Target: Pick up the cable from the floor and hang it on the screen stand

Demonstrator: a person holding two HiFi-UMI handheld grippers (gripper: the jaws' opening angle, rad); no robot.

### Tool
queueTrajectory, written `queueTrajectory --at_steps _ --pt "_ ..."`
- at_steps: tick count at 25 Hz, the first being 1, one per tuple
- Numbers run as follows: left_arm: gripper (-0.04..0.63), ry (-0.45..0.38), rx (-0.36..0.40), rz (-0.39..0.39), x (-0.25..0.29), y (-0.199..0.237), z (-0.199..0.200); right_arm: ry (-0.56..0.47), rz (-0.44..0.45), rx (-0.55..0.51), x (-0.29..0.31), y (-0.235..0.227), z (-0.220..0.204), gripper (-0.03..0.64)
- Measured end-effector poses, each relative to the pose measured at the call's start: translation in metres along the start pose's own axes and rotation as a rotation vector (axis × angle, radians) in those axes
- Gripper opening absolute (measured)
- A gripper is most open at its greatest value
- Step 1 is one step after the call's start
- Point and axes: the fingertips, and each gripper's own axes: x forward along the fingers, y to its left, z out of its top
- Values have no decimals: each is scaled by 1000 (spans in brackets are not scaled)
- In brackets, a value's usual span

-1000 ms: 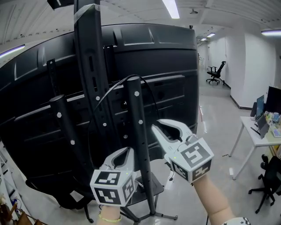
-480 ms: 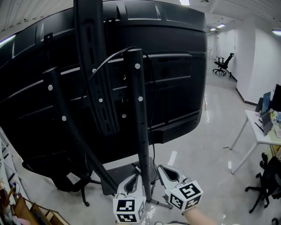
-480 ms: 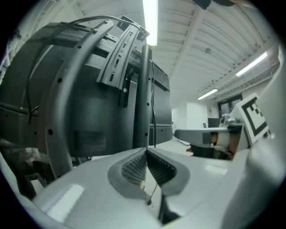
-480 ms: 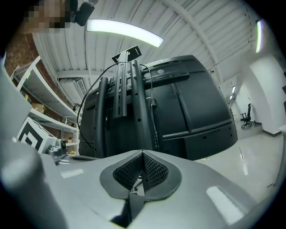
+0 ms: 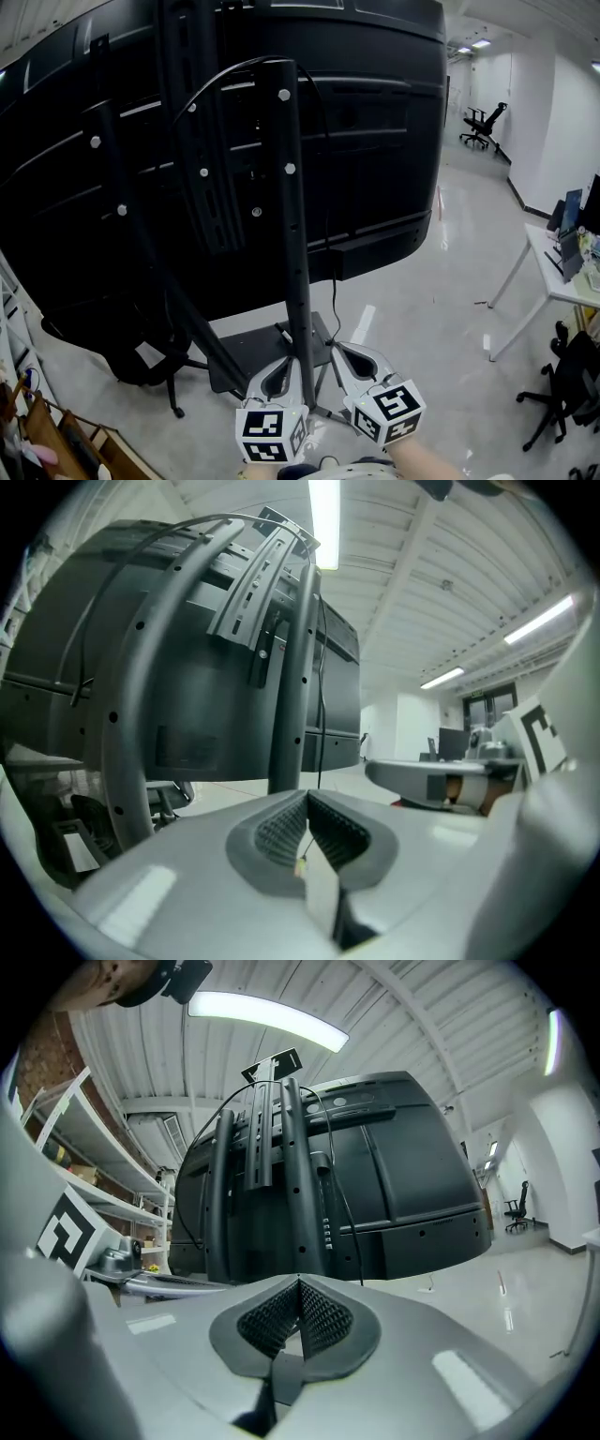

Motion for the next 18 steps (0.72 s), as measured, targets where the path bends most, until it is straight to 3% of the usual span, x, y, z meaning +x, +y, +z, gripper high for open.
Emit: queueTrajectory --at_steps 18 --pt "8 9 -19 10 -2 -7 -1 0 38 0 -7 3 -4 -2"
